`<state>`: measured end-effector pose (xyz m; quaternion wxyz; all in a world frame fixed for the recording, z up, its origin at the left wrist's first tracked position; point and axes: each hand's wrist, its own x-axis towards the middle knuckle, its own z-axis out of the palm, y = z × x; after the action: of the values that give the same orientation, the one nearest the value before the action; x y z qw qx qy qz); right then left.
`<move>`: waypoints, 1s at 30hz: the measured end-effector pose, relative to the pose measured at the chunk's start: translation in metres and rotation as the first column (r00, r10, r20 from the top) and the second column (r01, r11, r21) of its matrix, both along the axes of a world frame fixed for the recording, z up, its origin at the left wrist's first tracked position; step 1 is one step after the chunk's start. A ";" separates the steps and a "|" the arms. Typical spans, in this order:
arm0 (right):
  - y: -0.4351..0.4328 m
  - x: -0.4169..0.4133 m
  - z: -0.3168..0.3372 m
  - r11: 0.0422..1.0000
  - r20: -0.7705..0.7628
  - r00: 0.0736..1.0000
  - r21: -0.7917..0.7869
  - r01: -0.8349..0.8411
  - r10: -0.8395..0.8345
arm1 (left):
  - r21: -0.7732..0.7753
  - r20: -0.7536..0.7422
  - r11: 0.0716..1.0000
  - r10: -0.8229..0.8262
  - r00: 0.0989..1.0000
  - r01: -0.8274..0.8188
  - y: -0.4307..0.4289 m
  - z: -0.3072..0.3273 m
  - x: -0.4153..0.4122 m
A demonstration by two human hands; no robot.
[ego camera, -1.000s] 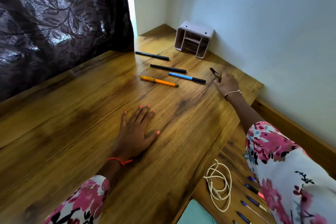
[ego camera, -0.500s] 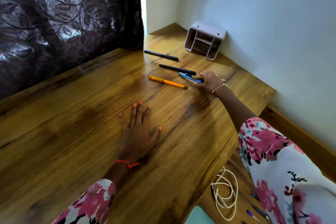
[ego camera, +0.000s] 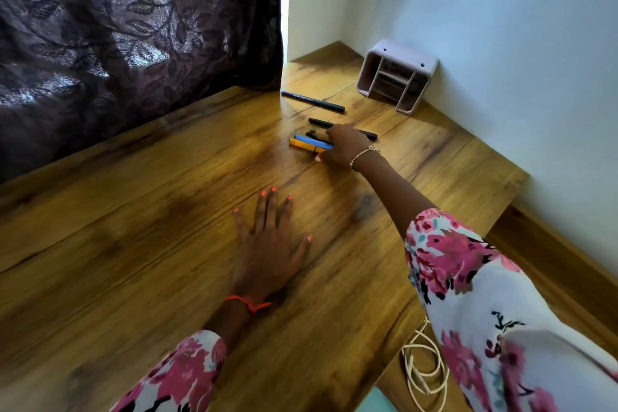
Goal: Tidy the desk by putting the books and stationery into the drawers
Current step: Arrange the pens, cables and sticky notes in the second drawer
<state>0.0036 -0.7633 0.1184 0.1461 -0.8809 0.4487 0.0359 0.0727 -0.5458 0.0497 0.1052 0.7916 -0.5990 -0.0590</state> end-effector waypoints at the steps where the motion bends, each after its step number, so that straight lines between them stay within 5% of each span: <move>1: -0.001 0.002 -0.001 1.000 -0.009 1.000 0.001 -0.003 0.003 | 0.003 0.000 1.000 0.001 1.000 -0.001 0.000 0.001 0.000; 10: -0.031 0.002 0.005 0.993 0.046 0.999 -0.120 0.005 0.001 | 0.002 0.043 1.000 -0.010 0.999 0.009 0.001 0.002 0.000; 22: -0.072 0.006 -0.007 0.998 0.001 0.998 0.007 0.055 -0.055 | 0.004 0.080 1.000 -0.019 0.997 0.019 0.001 0.000 0.000; 30: -0.084 0.042 -0.014 0.960 -0.097 0.986 -0.234 -0.155 0.135 | 0.014 0.087 1.000 -0.017 0.996 0.016 0.002 -0.001 0.002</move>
<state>0.0456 -0.8470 0.1040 0.0171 -0.9205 0.3894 0.0268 0.0750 -0.5442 0.0485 0.0731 0.7891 -0.6092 -0.0293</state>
